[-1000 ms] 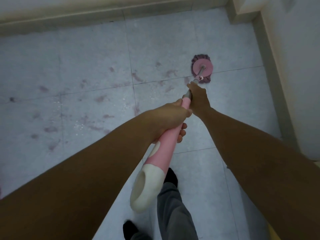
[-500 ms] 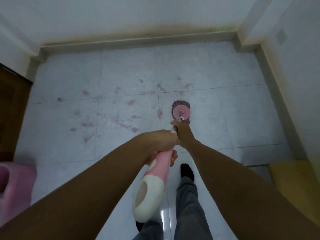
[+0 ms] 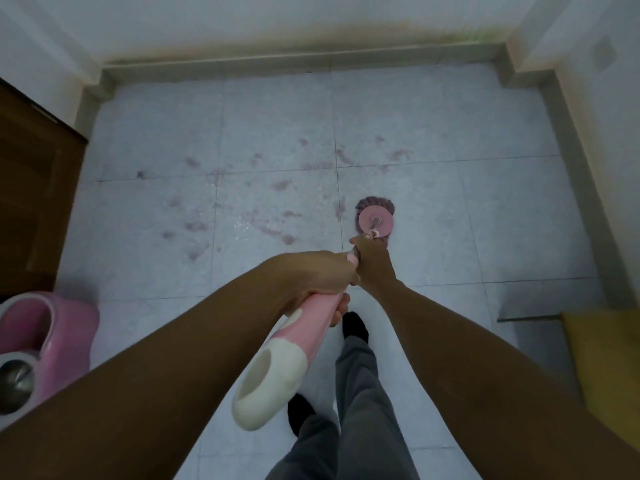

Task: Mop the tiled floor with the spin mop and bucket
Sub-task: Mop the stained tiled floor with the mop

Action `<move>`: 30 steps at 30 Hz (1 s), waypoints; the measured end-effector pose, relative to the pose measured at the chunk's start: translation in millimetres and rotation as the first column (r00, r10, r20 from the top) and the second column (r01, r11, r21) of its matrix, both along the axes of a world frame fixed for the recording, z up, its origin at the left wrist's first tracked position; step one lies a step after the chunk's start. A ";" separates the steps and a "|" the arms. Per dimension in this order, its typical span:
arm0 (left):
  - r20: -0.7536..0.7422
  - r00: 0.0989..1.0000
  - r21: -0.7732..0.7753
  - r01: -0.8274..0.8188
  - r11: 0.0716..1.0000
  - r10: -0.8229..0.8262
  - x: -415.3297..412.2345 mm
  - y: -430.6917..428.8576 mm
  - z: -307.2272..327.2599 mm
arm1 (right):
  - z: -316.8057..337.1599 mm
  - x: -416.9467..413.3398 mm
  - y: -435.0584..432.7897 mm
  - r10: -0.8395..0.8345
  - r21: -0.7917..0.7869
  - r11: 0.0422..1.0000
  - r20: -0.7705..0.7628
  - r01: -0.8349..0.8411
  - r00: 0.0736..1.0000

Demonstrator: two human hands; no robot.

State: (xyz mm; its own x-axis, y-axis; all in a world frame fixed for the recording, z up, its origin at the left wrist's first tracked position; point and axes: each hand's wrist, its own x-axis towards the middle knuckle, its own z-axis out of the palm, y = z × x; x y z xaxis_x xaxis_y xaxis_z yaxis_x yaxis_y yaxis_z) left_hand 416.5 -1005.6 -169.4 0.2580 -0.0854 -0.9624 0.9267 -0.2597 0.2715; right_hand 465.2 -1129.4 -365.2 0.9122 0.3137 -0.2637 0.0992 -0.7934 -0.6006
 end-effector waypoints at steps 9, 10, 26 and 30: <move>0.075 0.997 -0.041 0.006 0.999 -0.003 130.5 -14.6 -39.9 | -42.3 142.7 -24.6 -0.071 -0.077 0.994 0.011 0.072 0.997; 0.088 0.996 -0.045 0.007 0.999 -0.003 148.0 -17.7 -45.6 | -46.6 161.4 -28.8 -0.080 -0.084 0.993 0.024 0.082 0.996; 0.169 0.979 -0.084 -0.101 0.991 0.114 262.7 -27.7 -101.0 | -95.6 311.2 -33.3 -0.026 -0.106 0.994 0.106 0.037 0.994; 0.122 0.979 -0.081 -0.155 0.985 0.164 222.3 -14.8 -82.3 | -79.3 269.2 -12.5 0.017 -0.056 0.998 0.070 -0.013 0.997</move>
State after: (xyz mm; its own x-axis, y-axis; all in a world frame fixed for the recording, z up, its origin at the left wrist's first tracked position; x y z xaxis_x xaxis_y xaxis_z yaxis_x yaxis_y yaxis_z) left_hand 638.8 -1020.4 -251.7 0.3938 -0.1000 -0.9137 0.9113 -0.0873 0.4023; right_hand 734.4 -1141.9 -444.4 0.9245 0.3136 -0.2168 0.1512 -0.8237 -0.5465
